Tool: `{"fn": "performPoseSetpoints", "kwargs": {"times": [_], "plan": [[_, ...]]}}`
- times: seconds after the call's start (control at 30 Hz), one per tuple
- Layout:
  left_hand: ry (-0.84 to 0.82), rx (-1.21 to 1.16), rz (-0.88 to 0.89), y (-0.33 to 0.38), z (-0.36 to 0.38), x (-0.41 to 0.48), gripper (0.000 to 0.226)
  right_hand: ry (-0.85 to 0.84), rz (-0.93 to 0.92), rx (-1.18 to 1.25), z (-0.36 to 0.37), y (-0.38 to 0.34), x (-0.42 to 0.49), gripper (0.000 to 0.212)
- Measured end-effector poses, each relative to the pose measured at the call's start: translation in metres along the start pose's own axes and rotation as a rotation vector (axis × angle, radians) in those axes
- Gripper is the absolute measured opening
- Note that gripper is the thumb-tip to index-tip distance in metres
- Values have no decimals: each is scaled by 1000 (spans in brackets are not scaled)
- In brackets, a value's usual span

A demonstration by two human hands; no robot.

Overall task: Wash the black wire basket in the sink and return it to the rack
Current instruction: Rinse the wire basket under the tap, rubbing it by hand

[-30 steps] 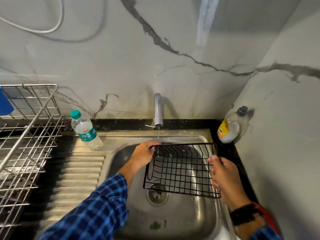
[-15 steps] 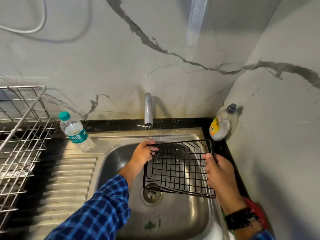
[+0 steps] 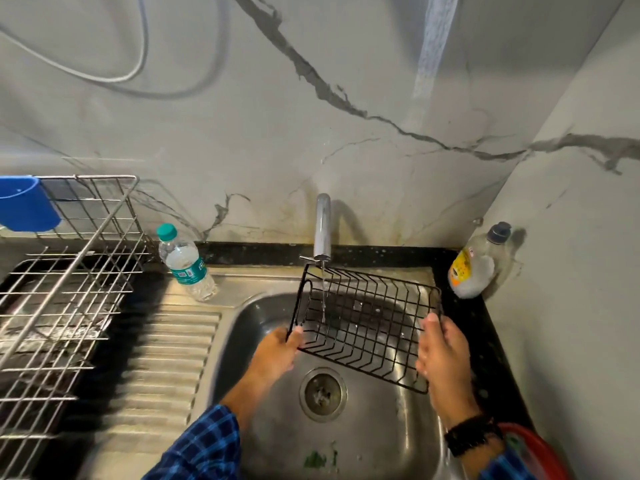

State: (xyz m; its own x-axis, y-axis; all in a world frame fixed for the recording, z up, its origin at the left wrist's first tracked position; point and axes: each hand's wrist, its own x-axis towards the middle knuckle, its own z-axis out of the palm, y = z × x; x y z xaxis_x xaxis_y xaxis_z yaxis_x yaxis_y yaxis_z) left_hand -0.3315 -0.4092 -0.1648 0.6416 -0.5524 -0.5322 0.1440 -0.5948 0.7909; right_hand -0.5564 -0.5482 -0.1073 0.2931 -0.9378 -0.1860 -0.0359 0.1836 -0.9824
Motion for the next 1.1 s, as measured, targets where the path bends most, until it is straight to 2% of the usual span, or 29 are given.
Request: {"fn": "performPoseSetpoints", "kwargs": {"times": [0.2, 0.3, 0.47, 0.57, 0.73, 0.87, 0.97, 1.07, 1.1], "plan": [[136, -209, 66, -12, -16, -12, 21, -135, -25, 49, -1, 6, -12, 29], [116, -266, 87, -12, -21, -11, 12, -186, -81, 9, 9, -6, -15, 33], [78, -120, 195, -11, -39, -16, 17, -140, -75, -16, 26, -17, -4, 32], [63, -144, 216, -10, -42, -23, 19, -99, -101, -51, 33, -13, 4, 32], [-12, -117, 200, -18, -48, -32, 47, -4, -110, -138, 42, -8, 8, 32], [-14, -70, 201, -11, -46, -37, 35, -3, -84, -225, 41, -14, 7, 35], [-23, -73, 199, 6, -40, -33, 36, 14, -110, -285, 38, -32, 7, 35], [-39, -147, 107, 21, -33, -27, 41, 19, -165, -307, 37, -41, 16, 23], [-48, -190, 82, 24, -30, -25, 42, 10, -181, -314, 37, -41, 19, 29]]}}
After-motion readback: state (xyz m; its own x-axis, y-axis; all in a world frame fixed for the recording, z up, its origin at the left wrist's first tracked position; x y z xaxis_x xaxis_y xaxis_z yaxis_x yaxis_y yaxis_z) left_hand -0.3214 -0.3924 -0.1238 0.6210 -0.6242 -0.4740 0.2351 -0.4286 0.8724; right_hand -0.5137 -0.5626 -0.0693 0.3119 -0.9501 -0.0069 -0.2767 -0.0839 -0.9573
